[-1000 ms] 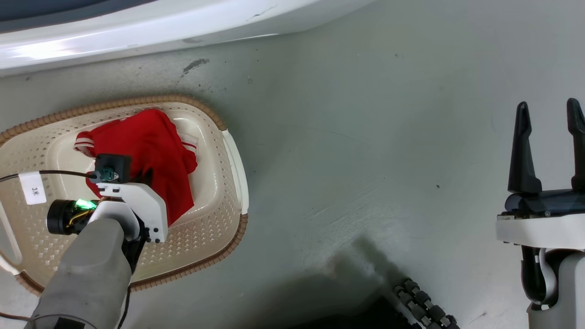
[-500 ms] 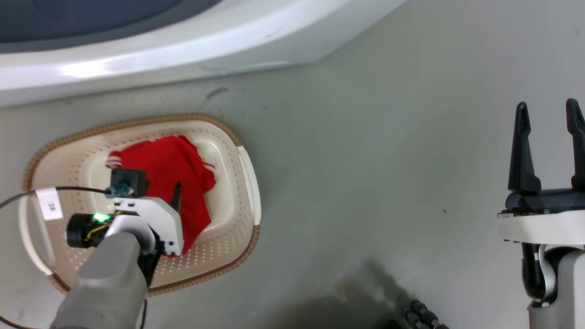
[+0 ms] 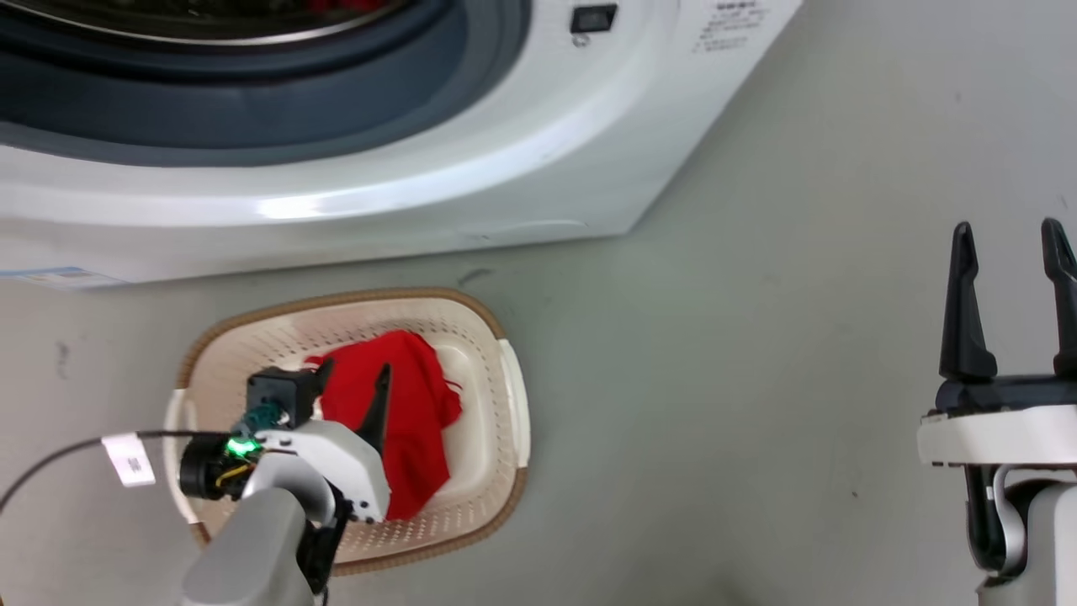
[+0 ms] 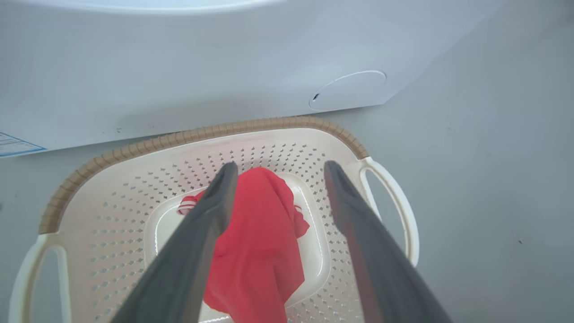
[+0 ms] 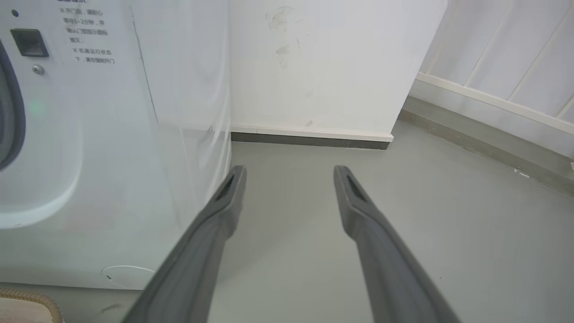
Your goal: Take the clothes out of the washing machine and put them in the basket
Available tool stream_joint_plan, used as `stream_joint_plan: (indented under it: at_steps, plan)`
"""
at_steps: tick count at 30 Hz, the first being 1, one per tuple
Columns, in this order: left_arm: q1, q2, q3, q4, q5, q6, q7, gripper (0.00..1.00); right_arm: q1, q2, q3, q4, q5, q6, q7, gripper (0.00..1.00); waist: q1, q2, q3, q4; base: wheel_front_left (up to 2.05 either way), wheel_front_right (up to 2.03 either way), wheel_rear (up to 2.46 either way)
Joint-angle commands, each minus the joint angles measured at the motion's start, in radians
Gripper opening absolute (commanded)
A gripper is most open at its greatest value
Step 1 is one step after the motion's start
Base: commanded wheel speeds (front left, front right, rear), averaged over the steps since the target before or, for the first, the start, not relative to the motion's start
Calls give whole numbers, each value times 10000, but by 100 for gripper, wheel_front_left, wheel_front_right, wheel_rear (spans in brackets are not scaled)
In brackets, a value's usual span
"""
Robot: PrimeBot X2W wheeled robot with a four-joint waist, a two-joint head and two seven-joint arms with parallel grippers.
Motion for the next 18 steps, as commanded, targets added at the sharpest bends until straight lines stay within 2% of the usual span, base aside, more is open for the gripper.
stream_joint_plan:
  at_steps: [1, 10, 18]
  plan:
    - [287, -73, 132, -270, 167, 48, -24, 100, 140, -6, -61, 50, -108, -7, -20, 100, 1, -1, -501, 432, 0, 0, 0]
    - [1931, -703, 1296, -2513, 1209, -45, -25, 100, 486, -7, -207, 187, -305, -7, -20, 100, 1, -1, -1410, 986, 0, 0, 0]
    - [2355, -1149, 2195, -4127, 2030, -209, -26, 100, 624, -7, -170, 138, -282, -7, -20, 100, 1, -1, -1481, 1087, 0, 0, 0]
